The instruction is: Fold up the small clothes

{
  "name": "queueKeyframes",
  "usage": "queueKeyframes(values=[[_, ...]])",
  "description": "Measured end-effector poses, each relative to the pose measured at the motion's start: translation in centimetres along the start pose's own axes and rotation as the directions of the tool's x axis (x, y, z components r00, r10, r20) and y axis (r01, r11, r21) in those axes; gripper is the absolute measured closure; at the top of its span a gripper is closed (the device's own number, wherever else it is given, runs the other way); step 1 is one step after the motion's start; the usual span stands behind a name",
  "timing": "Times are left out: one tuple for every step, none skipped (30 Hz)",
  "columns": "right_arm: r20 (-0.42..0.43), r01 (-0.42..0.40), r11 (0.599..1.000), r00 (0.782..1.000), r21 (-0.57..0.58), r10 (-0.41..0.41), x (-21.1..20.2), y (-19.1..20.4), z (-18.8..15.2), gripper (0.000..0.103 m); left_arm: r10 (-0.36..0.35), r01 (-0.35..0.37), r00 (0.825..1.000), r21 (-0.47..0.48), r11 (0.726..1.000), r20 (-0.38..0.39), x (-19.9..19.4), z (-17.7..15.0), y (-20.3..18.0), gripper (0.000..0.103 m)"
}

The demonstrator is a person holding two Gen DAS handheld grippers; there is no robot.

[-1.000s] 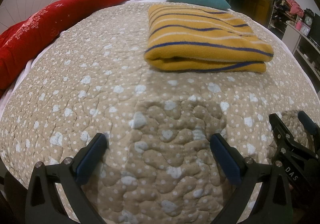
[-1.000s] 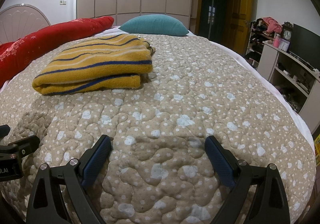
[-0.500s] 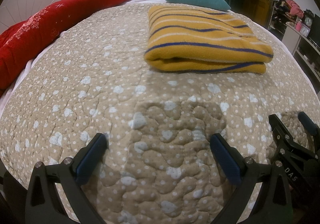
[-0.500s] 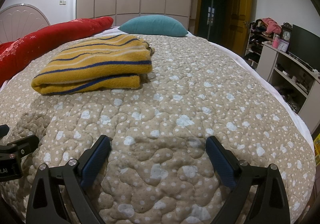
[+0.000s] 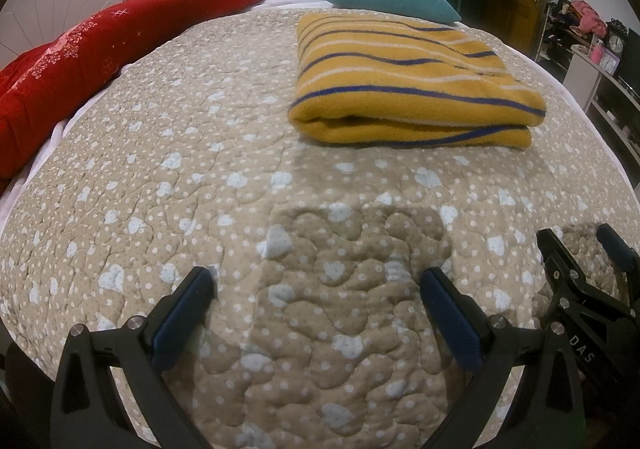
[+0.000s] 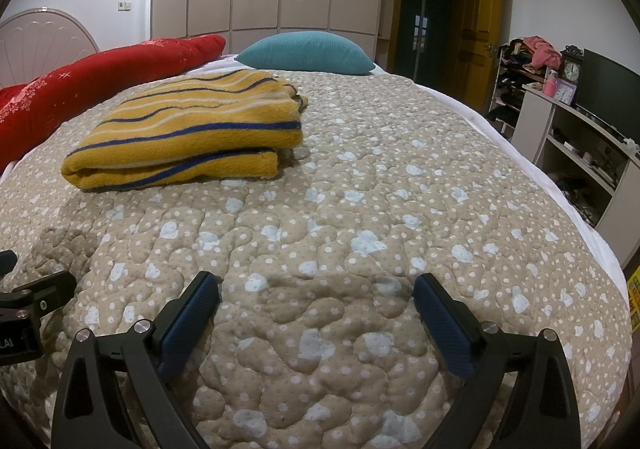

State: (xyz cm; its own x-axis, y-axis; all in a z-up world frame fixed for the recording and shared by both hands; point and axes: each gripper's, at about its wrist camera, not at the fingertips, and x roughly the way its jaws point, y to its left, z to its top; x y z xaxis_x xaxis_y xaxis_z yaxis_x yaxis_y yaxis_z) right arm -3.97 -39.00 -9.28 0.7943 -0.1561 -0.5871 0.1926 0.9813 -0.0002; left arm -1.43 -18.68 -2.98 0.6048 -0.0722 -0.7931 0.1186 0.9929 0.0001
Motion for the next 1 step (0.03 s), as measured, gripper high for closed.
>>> queueKeyframes(values=[[0.001,0.001,1.0,1.0,0.001,-0.001,-0.1,0.06,-0.05,0.003,0.001,-0.001,1.0,-0.001,1.0,0.001,-0.03,-0.09,0.0,0.0]])
